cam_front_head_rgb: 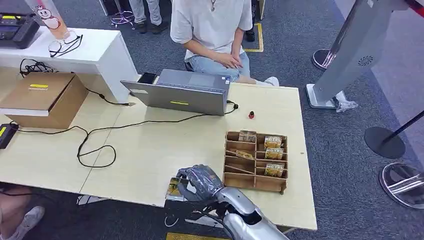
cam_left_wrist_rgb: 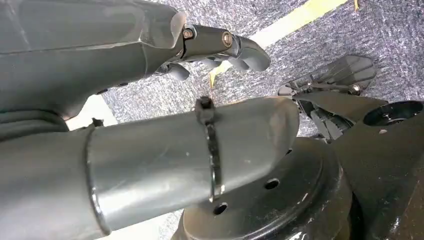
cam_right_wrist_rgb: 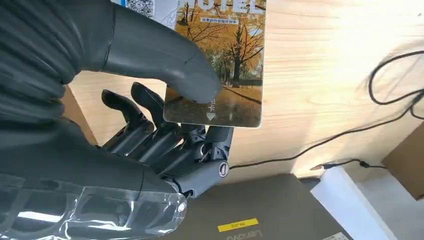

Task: Pass the card to the sensor for recognition and then transmit it.

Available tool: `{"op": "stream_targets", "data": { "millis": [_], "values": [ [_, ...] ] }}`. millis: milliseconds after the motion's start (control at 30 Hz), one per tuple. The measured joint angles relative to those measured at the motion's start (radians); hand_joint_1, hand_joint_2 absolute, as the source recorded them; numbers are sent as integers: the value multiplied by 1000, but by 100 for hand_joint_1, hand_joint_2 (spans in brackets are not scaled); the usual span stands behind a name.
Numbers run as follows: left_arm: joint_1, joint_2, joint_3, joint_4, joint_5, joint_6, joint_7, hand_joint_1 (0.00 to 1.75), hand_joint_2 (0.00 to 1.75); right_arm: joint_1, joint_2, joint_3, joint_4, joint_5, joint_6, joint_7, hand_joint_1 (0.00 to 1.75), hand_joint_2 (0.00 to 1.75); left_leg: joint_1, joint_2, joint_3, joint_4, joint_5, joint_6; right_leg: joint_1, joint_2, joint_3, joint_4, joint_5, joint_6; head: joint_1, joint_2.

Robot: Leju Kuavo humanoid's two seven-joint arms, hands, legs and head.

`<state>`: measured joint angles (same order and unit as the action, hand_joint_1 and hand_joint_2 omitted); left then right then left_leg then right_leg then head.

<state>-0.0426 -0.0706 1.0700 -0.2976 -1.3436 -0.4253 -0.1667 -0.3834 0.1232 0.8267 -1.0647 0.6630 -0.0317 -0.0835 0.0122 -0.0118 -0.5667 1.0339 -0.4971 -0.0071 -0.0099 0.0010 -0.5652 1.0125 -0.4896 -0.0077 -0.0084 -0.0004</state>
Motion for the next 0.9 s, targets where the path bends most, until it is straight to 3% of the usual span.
{"op": "stream_targets", "data": {
  "millis": [900],
  "values": [
    [0, 0, -5, 0, 11, 0, 10, 0, 0, -8, 10, -3, 45, 21, -10, 39, 175, 175, 0, 0, 0, 0, 0, 0, 0, 0, 0, 0, 0, 0, 0, 0]
  ]
}}
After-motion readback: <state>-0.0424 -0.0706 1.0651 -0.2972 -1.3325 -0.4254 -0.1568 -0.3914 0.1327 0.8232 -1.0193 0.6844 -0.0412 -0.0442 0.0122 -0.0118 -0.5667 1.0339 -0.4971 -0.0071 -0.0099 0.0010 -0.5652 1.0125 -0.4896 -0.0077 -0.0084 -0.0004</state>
